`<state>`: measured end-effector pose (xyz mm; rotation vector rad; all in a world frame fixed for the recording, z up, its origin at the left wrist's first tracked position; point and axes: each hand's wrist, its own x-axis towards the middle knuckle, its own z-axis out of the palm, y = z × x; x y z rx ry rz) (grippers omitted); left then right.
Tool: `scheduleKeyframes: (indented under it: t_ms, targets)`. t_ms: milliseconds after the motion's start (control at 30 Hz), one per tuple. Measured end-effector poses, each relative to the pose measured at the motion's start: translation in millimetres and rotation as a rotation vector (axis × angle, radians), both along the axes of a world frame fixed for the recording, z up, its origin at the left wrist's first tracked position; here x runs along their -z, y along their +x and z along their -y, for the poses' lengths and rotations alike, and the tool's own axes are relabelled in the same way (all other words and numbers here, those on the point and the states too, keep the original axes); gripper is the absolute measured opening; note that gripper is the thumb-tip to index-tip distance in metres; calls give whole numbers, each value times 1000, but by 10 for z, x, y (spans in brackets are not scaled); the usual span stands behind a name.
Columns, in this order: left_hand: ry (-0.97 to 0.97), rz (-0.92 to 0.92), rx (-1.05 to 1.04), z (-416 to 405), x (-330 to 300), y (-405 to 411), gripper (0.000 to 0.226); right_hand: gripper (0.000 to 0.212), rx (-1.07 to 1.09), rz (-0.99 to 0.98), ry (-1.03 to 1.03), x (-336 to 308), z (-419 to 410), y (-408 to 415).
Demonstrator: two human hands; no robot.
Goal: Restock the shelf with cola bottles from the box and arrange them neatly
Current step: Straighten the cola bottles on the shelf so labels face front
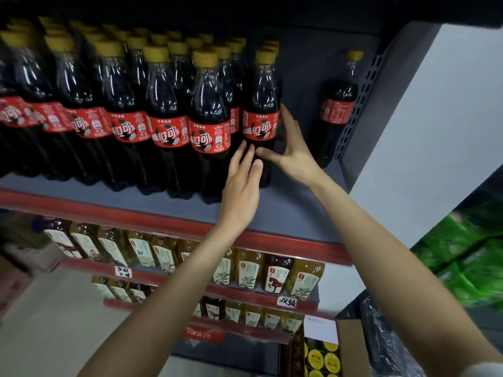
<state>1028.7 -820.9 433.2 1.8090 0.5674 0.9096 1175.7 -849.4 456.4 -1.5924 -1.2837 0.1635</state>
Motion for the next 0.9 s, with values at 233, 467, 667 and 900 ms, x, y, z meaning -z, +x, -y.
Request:
scheduleKeyframes:
  t_ms: [233,467,667,900]
  targets:
    - [-55,-26,-28,-34,17,-16,45,96,3,30,21,33,-63,-15]
    - [239,-90,-90,-16,126,-27,60,60,278,36,226,78,283,233]
    - [458,-205,-123,-44,113,52,73,96,686,171,100,210,234,580]
    - [468,-208,-144,-51,110,53,72,115,905,232,-46,141,55,760]
